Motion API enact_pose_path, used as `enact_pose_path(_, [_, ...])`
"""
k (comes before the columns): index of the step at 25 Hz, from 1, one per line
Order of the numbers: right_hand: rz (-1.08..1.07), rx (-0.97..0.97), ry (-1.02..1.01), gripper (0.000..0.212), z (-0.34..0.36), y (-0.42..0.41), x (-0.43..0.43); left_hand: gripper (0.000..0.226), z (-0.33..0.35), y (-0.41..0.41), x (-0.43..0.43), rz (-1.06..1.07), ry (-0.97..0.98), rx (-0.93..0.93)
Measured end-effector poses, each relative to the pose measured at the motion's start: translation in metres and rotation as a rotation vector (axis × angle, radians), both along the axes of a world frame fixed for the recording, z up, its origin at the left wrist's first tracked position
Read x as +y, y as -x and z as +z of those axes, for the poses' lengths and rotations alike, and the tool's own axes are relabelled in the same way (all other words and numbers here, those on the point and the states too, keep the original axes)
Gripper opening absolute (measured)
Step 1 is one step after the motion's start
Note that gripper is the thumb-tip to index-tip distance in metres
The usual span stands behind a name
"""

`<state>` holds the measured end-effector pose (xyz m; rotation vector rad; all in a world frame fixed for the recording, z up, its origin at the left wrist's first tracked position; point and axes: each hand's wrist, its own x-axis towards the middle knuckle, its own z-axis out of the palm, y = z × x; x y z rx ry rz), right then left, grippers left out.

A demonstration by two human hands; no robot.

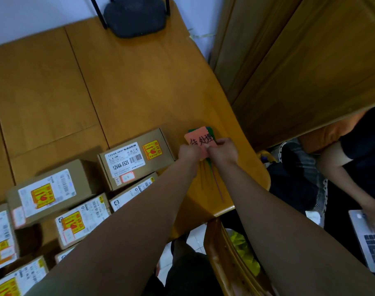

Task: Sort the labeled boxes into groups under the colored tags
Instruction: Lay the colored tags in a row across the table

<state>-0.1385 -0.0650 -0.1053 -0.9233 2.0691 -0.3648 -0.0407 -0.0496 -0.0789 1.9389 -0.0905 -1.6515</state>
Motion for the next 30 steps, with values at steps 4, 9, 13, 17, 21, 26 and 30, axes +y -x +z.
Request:
enact_pose_path(4, [-0.117,-0.313,0.018,0.049,0.026,0.004,0.006,0.027,0.014,0.000,0.011,-0.007,0.083,0.009])
enact_pose_path(9, [0.164,-0.701,0.059,0.031,0.119,-0.013,-0.001,0.020,0.089,-0.055,0.017,-0.019,0.436,-0.072])
enact_pose_path(13, [0.330,-0.969,0.141,0.020,0.200,-0.086,-0.006,0.014,0.176,-0.135,0.026,0.071,0.701,-0.195])
enact_pose_path(17, [0.482,-0.980,0.246,0.018,0.259,-0.159,0.007,0.023,0.237,-0.206,0.053,0.260,0.746,-0.315])
enact_pose_path(21, [0.552,-0.970,0.276,0.023,0.299,-0.221,0.030,0.026,0.279,-0.264,0.092,0.320,0.810,-0.421])
enact_pose_path(26, [0.569,-1.060,0.255,0.026,0.319,-0.287,0.057,0.028,0.305,-0.316,0.137,0.326,0.906,-0.514])
enact_pose_path(30, [0.711,-1.129,0.184,0.031,0.318,-0.341,0.074,0.022,0.307,-0.370,0.168,0.446,0.830,-0.596])
